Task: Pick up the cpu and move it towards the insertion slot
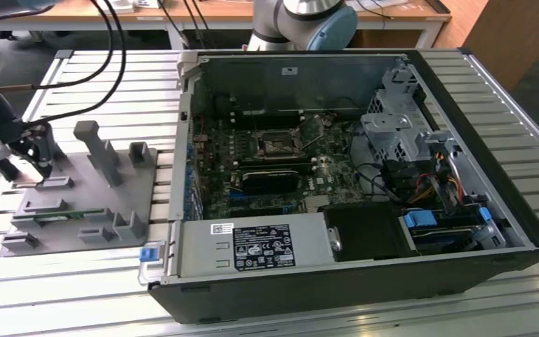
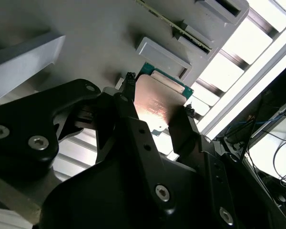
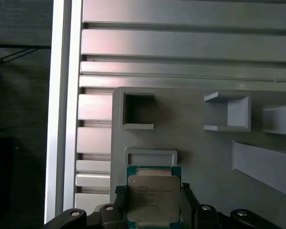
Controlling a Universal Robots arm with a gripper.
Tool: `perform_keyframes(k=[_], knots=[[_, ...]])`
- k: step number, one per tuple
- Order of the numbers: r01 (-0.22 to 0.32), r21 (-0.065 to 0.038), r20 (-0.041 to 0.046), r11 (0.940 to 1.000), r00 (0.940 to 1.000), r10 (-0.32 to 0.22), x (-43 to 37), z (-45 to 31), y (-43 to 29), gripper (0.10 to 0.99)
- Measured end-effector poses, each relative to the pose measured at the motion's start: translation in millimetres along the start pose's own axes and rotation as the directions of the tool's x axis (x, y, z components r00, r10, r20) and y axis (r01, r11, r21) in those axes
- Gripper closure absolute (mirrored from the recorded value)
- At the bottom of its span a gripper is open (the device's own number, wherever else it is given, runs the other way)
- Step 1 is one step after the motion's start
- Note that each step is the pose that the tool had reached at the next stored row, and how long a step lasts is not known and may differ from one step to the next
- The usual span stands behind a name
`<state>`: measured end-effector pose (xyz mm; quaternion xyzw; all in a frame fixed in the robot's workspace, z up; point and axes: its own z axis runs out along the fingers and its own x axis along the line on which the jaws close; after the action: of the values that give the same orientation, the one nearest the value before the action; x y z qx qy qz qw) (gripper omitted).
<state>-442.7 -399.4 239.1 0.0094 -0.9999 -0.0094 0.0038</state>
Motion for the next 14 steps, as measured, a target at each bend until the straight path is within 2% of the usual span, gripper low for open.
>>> perform_keyframes(k=[14], knots=[[0.0, 0.0, 0.0, 1.0, 1.0, 0.0, 0.2, -23.6, 0.4, 0.557]])
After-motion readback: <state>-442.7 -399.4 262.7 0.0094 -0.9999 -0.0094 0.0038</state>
